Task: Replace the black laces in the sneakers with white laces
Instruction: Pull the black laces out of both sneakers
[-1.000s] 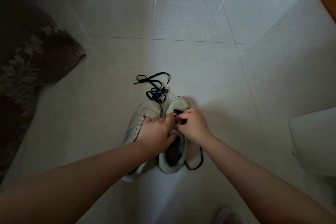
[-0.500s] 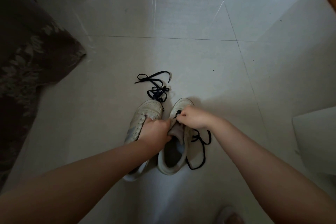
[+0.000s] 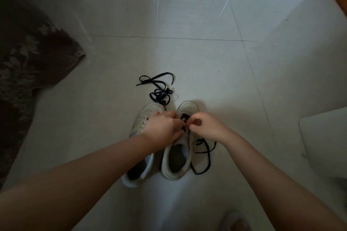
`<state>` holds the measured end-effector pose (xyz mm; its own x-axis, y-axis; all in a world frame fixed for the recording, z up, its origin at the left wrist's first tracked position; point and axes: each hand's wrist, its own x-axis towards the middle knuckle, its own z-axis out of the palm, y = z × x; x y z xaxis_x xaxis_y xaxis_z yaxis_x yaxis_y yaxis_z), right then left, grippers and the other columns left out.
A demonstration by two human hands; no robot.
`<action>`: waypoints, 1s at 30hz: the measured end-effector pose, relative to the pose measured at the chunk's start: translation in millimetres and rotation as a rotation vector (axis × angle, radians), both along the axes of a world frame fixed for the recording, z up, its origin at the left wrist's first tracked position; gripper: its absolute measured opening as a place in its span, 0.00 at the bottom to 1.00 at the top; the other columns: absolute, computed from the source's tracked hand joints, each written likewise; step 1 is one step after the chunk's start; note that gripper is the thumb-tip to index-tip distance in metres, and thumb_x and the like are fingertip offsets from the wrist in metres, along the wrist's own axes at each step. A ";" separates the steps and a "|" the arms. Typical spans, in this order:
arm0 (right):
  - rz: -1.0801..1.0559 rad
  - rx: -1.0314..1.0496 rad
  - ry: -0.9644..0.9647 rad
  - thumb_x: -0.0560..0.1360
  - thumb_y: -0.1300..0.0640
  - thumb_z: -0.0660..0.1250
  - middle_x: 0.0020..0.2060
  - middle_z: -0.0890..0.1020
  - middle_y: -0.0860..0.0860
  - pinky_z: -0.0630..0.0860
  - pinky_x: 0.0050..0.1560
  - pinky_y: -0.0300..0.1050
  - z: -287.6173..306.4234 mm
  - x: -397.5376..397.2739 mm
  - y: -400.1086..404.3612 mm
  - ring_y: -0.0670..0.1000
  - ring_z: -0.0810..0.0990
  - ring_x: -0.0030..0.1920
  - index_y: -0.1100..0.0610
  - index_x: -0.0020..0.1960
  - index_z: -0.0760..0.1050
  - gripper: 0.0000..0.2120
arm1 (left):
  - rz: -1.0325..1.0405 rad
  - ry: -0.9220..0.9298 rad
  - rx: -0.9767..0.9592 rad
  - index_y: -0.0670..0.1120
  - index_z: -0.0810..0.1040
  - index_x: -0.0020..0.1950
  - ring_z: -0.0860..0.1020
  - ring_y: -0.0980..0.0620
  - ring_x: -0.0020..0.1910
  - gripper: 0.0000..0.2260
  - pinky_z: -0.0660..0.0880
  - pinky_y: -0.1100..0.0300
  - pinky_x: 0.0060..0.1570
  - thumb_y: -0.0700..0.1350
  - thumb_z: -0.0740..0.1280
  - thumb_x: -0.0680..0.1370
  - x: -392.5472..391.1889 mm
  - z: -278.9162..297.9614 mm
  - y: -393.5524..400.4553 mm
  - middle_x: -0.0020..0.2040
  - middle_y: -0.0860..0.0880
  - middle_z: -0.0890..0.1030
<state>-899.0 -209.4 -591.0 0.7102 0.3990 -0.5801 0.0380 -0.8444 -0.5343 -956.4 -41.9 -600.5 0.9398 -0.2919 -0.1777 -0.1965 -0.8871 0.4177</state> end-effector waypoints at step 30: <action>0.067 -0.135 -0.357 0.70 0.43 0.67 0.55 0.74 0.46 0.62 0.52 0.44 -20.7 -32.2 3.2 0.50 0.70 0.58 0.45 0.56 0.77 0.16 | -0.242 0.144 0.235 0.52 0.68 0.41 0.71 0.52 0.41 0.08 0.63 0.58 0.48 0.54 0.64 0.72 30.6 12.2 2.4 0.43 0.51 0.77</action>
